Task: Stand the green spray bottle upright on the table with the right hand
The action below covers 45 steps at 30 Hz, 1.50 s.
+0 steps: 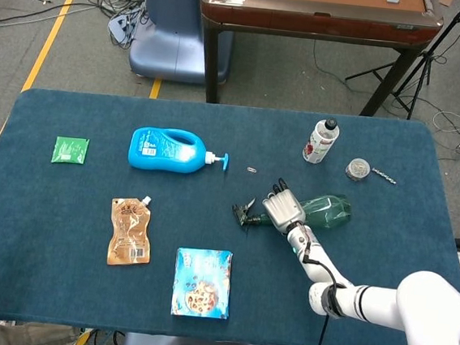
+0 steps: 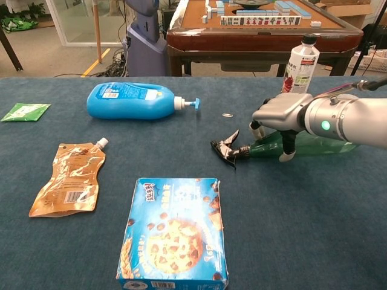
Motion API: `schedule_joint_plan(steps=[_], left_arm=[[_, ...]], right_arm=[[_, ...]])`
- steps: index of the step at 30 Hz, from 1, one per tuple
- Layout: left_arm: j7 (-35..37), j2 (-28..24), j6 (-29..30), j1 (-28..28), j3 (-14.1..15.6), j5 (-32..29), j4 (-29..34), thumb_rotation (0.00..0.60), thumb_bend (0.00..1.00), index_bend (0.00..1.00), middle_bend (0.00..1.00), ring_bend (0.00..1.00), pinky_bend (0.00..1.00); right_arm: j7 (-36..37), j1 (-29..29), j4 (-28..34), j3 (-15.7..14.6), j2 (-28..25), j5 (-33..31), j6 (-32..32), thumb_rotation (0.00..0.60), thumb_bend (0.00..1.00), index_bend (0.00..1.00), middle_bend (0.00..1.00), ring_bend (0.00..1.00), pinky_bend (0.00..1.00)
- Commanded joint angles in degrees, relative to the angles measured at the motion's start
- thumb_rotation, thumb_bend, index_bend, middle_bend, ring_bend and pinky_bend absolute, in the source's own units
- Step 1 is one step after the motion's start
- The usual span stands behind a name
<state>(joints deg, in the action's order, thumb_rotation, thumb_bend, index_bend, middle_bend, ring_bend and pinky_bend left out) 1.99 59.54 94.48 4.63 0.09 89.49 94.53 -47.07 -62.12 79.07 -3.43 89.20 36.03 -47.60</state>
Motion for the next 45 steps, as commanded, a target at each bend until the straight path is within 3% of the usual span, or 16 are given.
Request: schedule_joint_plan(steps=[1, 12, 20, 26, 33, 38, 45], left_arm=[[0.01, -0.01, 0.03, 0.04, 0.0, -0.02, -0.04, 0.6, 0.26, 0.27, 0.02, 0.05, 0.03], [-0.19, -0.21, 0.1, 0.03, -0.03, 0.19, 0.33, 0.6, 0.26, 0.27, 0.02, 0.05, 0.03], [0.16, -0.18, 0.31, 0.27, 0.06, 0.22, 0.11, 0.6, 0.26, 0.27, 0.02, 0.05, 0.03], [-0.23, -0.05, 0.12, 0.02, 0.03, 0.56, 0.43, 0.6, 0.26, 0.27, 0.02, 0.05, 0.03], [-0.96, -0.1, -0.21, -0.15, 0.1, 0.65, 0.92, 0.6, 0.26, 0.27, 0.02, 0.05, 0.03], [-0.53, -0.26, -0.46, -0.16, 0.3, 0.75, 1.19, 0.6, 0.26, 0.27, 0.02, 0.05, 0.03], [-0.85, -0.35, -0.74, -0.23, 0.27, 0.46, 1.3, 0.6, 0.26, 0.27, 0.02, 0.05, 0.03]], right_arm=[[1.83, 0.37, 1.0, 1.36, -0.38, 1.58, -0.44, 0.6, 0.29, 0.56, 0.35, 0.14, 0.05], [17.6, 3.47, 12.25, 9.9, -7.52, 11.35, -1.61, 0.6, 0.32, 0.6, 0.41, 0.18, 0.09], [39.03, 10.89, 17.95, 14.62, -12.78, 21.45, -3.2, 0.6, 0.32, 0.6, 0.41, 0.18, 0.1], [58.21, 16.69, 15.28, 15.49, -11.95, 30.76, -5.22, 0.6, 0.32, 0.6, 0.39, 0.18, 0.1], [76.98, 20.53, 7.0, 14.93, -7.85, 42.3, -10.76, 0.6, 0.33, 0.6, 0.39, 0.18, 0.1], [87.38, 21.26, 1.09, 14.53, -5.0, 46.08, -13.0, 0.6, 0.33, 0.6, 0.38, 0.18, 0.1], [94.7, 21.5, -5.09, 14.15, -1.79, 48.48, -15.0, 0.6, 0.31, 0.6, 0.38, 0.18, 0.1]])
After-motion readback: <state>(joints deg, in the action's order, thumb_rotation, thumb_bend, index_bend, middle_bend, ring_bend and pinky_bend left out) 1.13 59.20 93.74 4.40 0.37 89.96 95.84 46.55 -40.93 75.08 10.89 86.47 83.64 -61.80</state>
